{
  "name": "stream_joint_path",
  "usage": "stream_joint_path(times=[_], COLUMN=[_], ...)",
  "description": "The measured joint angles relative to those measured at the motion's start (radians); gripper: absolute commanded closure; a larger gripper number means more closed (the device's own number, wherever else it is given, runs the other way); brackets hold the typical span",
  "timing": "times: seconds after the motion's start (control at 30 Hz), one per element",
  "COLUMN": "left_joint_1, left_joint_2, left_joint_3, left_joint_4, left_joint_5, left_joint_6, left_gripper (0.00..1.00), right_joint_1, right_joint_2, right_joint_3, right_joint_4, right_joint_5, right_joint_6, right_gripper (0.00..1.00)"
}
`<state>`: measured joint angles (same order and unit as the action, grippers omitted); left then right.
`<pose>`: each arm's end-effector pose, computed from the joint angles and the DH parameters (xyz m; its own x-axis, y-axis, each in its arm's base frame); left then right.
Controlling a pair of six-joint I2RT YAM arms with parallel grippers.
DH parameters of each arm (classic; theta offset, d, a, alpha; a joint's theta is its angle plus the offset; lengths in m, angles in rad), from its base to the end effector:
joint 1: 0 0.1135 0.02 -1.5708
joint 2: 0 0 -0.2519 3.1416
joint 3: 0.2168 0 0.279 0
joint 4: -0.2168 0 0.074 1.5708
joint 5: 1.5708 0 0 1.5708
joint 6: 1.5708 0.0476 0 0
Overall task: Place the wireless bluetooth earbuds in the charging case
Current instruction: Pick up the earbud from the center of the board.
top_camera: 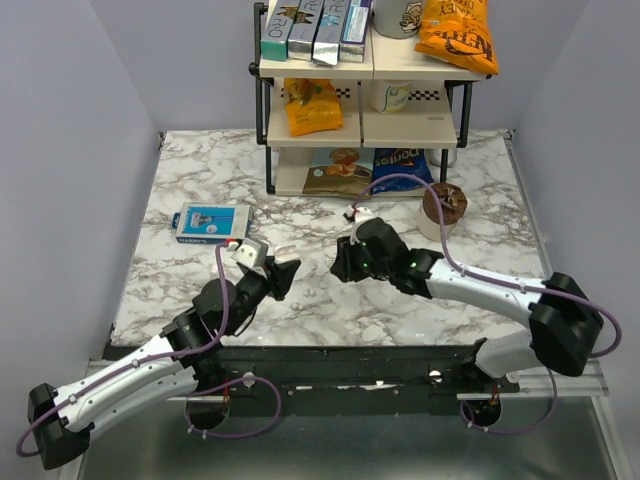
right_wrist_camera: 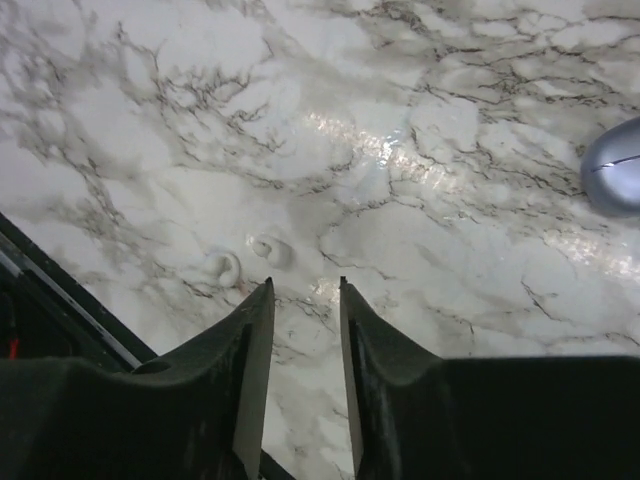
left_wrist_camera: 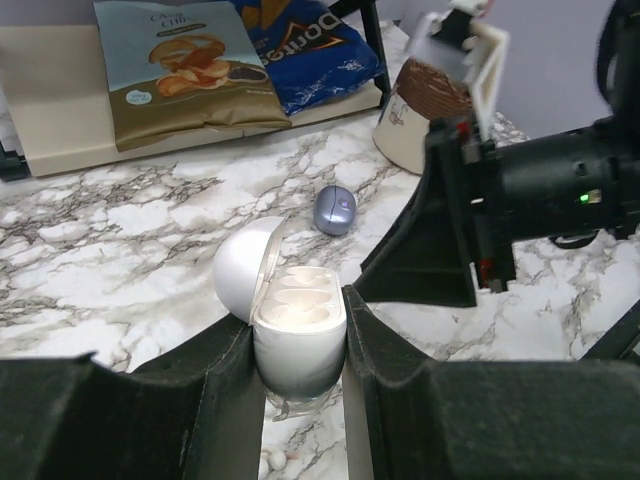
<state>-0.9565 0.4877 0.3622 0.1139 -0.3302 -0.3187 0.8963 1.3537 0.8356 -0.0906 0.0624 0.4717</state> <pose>0.1246 -0.1499 0.2556 -0.1900 -0.2448 -0.9508 0.5546 0.7724 -0.3097 0.2096 0.2573 0.2072 -0.6578 -0.0964 -0.7470 -0.5036 0.7938 0.3410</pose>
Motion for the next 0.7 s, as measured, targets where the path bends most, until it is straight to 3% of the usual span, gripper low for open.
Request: stream_joint_path(times=[0.37,0.7], left_joint_1=[0.0,0.0], left_joint_2=[-0.077,-0.092], left_joint_3=[-0.002,-0.006], left_joint_4=[-0.002,-0.03], left_joint_5=[-0.022,-0.025], left_joint_6=[-0.02,-0.03], left_gripper=[1.0,1.0], right_joint_1=[0.0,0.0], right_joint_2=[0.272,0.431], right_joint_3=[0.079,0.235], right_joint_4=[-0.014,-0.016], right_joint_5=[-0.19,-0.229], right_joint_6=[-0.055,-0.053], right_gripper=[0.52,0.53])
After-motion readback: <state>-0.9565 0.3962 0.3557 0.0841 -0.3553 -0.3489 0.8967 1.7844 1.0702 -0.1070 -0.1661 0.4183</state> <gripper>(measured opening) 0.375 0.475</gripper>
